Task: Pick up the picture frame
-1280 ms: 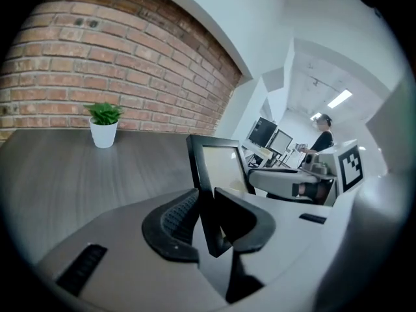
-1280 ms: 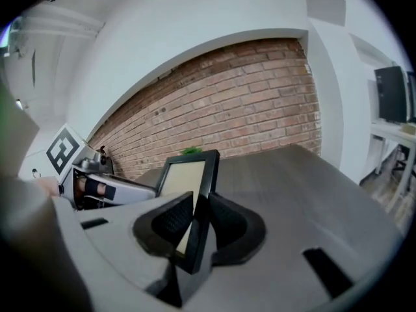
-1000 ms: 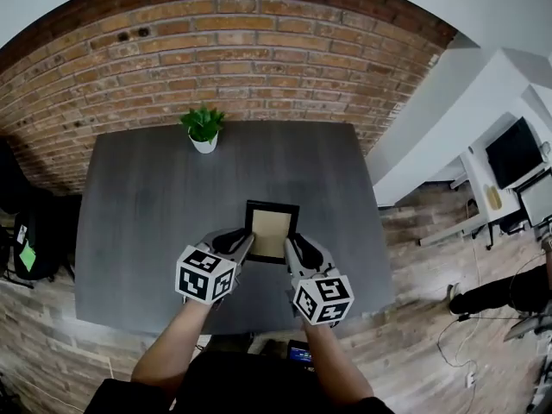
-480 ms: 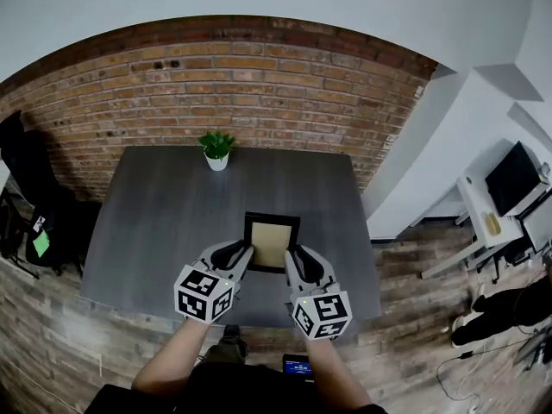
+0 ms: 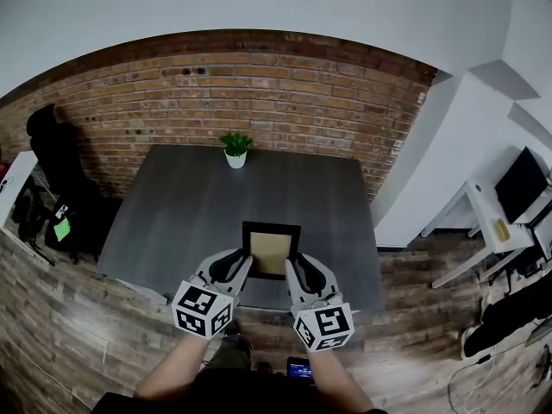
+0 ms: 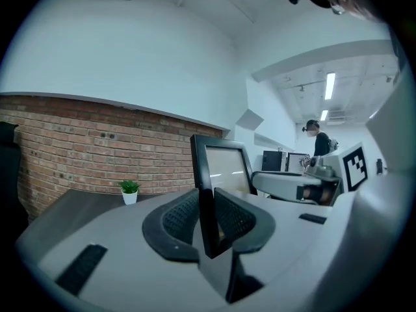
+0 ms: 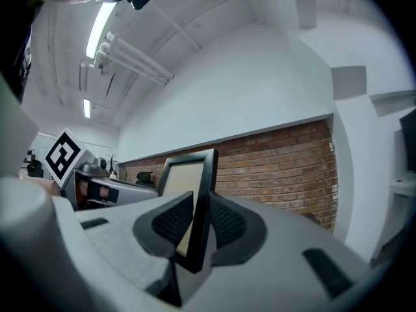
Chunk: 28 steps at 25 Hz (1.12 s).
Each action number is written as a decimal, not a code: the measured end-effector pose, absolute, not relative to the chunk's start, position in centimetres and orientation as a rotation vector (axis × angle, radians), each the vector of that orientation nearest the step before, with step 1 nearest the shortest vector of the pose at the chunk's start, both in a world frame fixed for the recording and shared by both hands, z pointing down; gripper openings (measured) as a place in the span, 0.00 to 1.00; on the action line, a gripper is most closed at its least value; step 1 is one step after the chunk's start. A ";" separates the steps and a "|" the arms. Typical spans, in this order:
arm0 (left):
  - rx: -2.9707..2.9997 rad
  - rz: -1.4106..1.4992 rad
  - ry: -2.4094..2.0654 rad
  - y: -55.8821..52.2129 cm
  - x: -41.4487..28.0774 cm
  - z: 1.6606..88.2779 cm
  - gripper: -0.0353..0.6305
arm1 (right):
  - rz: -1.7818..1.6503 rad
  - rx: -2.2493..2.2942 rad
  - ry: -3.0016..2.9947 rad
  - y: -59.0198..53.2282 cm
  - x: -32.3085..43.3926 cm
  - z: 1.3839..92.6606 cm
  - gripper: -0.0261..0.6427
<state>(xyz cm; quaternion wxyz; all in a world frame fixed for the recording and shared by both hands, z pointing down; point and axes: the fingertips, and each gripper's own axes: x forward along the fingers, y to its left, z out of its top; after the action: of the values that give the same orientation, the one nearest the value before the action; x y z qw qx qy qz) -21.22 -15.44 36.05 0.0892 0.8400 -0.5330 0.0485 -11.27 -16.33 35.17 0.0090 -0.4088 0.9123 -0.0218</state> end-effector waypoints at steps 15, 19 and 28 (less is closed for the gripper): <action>2.536 0.110 -1.575 -9.3 -21.0 35.5 0.15 | -0.053 -1.285 2.856 -10.4 -11.0 34.9 0.16; 2.537 0.087 -1.557 -9.0 -21.9 36.1 0.15 | -0.045 -1.318 2.870 -10.1 -12.0 35.3 0.16; 2.550 0.063 -1.525 -7.7 -24.4 38.0 0.15 | -0.052 -1.355 2.882 -8.7 -14.6 37.0 0.16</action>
<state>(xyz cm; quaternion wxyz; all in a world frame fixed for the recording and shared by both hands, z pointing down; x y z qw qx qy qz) -24.44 -7.71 37.98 0.0847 0.8550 -0.5112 0.0212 -14.56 -8.74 37.04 -0.0219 -0.4253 0.9046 -0.0163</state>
